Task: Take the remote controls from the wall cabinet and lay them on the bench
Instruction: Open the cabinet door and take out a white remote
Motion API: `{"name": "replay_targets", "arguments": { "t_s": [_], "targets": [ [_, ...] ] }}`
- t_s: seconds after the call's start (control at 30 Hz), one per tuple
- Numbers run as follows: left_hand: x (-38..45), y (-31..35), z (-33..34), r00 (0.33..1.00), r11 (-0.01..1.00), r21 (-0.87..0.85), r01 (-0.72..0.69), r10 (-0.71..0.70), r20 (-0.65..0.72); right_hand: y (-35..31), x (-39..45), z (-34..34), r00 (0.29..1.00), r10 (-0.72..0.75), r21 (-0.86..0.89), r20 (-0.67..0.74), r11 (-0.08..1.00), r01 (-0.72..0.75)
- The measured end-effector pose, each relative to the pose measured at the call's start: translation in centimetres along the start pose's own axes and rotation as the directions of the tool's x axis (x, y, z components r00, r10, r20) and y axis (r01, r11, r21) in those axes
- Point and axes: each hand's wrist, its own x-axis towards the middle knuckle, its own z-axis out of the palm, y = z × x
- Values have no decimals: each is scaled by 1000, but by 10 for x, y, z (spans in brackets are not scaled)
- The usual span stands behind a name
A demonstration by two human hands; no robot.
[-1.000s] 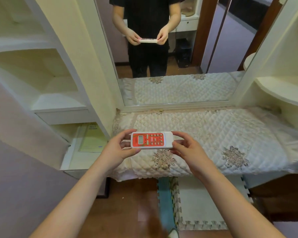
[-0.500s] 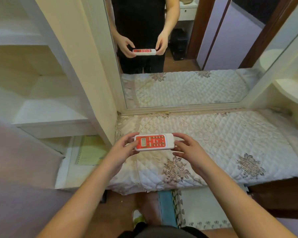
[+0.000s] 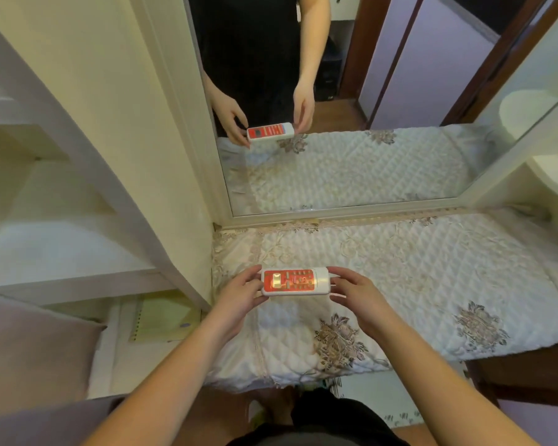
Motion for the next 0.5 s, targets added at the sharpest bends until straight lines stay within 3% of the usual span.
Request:
{"name": "replay_targets", "arguments": {
  "t_s": [0.27, 0.5],
  "targets": [
    [41, -5, 22, 991, 995, -10, 94, -95, -90, 6, 66, -9, 998, 55, -125, -6, 991, -55],
    [68, -2, 35, 973, 976, 132, 171, -147, -178, 6, 114, -13, 993, 112, -195, 43, 976, -101]
  ]
}}
